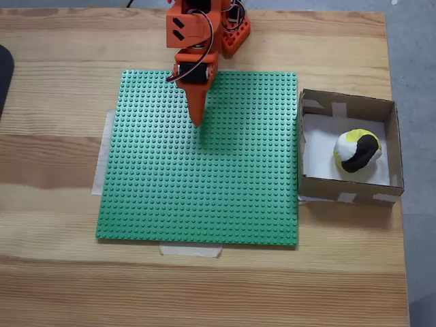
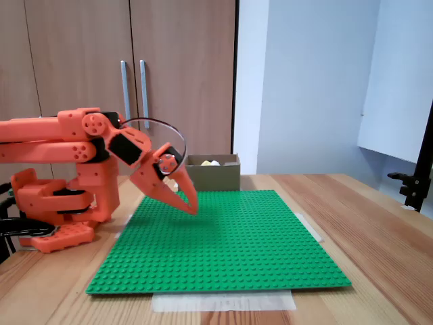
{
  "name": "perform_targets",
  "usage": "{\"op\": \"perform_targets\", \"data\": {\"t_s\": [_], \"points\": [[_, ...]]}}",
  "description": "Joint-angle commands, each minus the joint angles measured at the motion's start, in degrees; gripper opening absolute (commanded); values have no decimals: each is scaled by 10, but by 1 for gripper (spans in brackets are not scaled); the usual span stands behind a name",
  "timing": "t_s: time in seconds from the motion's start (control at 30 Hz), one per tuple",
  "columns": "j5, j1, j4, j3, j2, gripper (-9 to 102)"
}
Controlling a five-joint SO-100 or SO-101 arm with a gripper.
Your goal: Pick the ball and put it in the box.
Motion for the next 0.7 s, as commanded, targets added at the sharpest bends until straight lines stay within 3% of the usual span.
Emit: {"op": "perform_targets", "data": {"t_s": [0.0, 0.67], "points": [[-6, 5, -11, 10, 5, -1], [-8, 8, -21, 18, 5, -1]]}}
